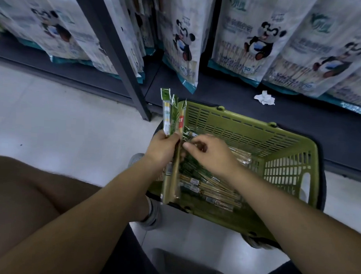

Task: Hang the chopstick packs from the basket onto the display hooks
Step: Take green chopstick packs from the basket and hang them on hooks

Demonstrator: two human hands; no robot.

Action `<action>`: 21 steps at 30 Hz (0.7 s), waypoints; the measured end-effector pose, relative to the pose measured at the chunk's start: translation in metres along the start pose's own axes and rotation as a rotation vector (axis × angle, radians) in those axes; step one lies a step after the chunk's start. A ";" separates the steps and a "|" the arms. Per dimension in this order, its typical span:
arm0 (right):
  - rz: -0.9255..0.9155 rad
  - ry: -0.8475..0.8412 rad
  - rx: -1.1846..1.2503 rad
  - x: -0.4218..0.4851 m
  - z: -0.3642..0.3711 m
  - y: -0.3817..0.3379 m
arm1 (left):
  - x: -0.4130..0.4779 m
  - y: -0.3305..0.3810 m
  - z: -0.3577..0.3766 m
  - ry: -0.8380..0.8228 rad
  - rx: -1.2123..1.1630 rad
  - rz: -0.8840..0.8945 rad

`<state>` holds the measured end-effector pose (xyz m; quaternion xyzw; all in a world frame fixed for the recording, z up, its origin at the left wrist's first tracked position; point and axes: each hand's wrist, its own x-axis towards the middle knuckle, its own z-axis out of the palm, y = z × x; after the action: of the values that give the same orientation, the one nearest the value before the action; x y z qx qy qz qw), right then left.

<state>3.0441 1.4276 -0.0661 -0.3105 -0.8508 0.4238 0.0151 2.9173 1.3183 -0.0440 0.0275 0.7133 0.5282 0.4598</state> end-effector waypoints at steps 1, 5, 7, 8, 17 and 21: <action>0.058 0.007 0.073 0.003 0.002 0.009 | 0.002 0.004 -0.005 0.014 0.001 0.006; 0.260 -0.044 -0.004 0.011 0.015 0.067 | 0.007 0.013 -0.022 0.042 -0.017 0.054; 0.351 -0.146 -0.119 0.010 0.024 0.098 | 0.006 0.013 -0.027 0.025 -0.016 0.081; 0.379 -0.192 -0.176 0.009 0.029 0.109 | 0.006 0.012 -0.029 0.021 -0.010 0.093; 0.337 -0.256 -0.477 0.026 0.062 0.127 | 0.011 0.007 -0.030 -0.021 0.020 0.173; 0.331 -0.225 -0.516 0.025 0.067 0.130 | 0.013 0.005 -0.029 -0.016 0.023 0.183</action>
<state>3.0712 1.4518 -0.2100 -0.3893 -0.8644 0.2227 -0.2273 2.8876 1.3062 -0.0472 0.1019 0.7101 0.5595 0.4151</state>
